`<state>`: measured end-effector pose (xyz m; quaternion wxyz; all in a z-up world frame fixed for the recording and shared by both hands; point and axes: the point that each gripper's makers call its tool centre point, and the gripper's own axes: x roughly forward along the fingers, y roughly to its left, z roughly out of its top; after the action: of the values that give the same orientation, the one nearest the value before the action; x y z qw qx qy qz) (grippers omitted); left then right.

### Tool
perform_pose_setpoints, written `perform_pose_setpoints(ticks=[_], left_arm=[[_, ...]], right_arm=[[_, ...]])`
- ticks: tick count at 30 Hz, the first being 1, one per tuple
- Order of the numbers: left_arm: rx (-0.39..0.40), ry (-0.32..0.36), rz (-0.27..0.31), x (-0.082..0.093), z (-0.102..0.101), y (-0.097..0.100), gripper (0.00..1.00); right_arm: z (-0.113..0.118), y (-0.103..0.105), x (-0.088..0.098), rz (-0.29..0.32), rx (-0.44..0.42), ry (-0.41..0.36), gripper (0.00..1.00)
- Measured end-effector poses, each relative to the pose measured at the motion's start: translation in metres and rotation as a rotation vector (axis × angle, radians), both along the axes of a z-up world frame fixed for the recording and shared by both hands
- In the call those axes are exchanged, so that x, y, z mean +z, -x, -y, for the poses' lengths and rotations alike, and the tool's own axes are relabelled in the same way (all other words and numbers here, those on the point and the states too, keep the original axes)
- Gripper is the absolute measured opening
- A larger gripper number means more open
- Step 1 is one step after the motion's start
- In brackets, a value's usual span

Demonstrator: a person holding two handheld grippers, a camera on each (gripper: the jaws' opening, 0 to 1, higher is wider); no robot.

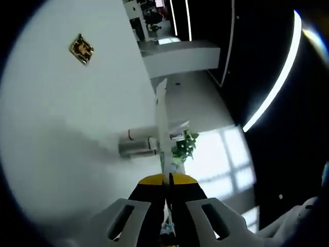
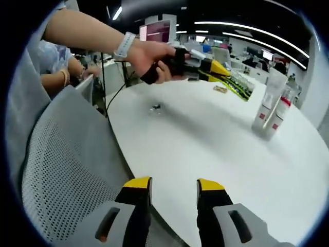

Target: Arrange the skincare products in the storage area until every visible bottle or jar stands upright without overlapping.

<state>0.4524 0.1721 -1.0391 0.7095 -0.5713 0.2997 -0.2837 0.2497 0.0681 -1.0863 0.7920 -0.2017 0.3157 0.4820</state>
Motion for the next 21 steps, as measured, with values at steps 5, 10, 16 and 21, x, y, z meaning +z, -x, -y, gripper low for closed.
perform_pose_setpoints(ticks=[5, 10, 16, 21], left_arm=[[0.012, -0.009, -0.036, -0.016, 0.004, -0.011, 0.0], [0.017, -0.04, -0.062, -0.027, 0.012, -0.018, 0.0], [0.015, -0.101, -0.08, -0.038, 0.017, -0.028, 0.0], [0.032, -0.146, -0.115, -0.05, 0.019, -0.037, 0.0]], right_arm=[[0.001, -0.002, -0.002, 0.003, -0.007, 0.011, 0.29], [0.002, -0.006, 0.002, 0.029, -0.019, 0.002, 0.27], [0.004, -0.008, -0.001, 0.032, -0.023, 0.018, 0.27], [0.006, -0.009, -0.001, 0.042, -0.026, 0.029, 0.26]])
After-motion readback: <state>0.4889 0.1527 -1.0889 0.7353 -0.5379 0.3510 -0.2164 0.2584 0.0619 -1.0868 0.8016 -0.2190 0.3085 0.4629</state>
